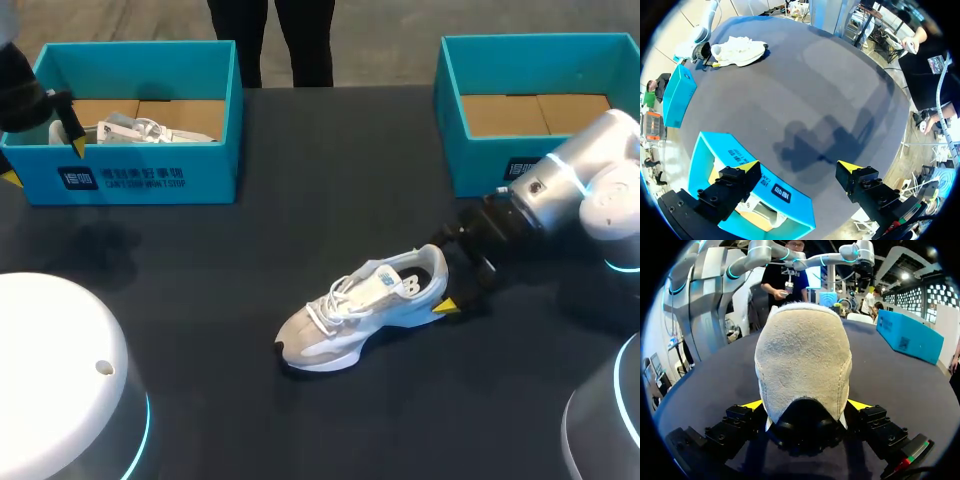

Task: Take the shoe out of the shoebox, open the shoe tongue, remove and reinsert the insole, then place the shoe into the shoebox

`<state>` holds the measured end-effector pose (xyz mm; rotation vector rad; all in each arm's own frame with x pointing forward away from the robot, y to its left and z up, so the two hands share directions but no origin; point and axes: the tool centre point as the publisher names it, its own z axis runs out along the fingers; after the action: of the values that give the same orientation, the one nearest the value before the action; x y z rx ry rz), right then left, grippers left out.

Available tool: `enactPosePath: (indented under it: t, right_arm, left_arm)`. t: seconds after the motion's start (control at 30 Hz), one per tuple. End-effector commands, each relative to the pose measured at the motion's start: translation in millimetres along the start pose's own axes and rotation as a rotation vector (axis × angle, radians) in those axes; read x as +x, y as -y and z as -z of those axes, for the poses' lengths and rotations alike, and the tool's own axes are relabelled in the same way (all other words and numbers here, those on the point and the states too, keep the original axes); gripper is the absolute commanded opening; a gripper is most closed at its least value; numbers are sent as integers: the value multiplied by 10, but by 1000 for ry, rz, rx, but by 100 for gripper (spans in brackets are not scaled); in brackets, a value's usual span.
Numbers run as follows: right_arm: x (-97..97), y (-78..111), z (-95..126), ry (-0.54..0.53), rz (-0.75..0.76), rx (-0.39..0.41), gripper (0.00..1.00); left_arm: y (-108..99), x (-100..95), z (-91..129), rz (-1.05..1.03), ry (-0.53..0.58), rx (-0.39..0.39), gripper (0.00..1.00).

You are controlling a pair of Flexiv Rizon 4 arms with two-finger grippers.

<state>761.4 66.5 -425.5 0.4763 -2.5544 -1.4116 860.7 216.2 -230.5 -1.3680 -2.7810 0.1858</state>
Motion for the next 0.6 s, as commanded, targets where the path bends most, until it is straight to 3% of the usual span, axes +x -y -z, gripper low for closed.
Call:
enactPosePath:
  t: [0.03,0.33,0.37,0.4,0.53,0.6]
  right_arm:
    - [6,-34,-56,11,-3,2,100]
    - [-5,-57,-121,30,-26,13,100]
    - [-4,-49,-122,36,-32,14,95]
    - [-3,-41,-117,38,-34,14,65]
    - [6,-27,-93,52,-40,23,0]
    - [21,-28,-68,64,-48,32,0]
  left_arm:
    - [6,7,-1,-1,1,-2,100]
    - [6,7,-1,-1,1,-2,100]
    - [6,7,-1,-1,1,-2,100]
    - [6,7,-1,-1,1,-2,100]
    - [6,7,-1,-1,1,-2,100]
    - [6,7,-1,-1,1,-2,100]
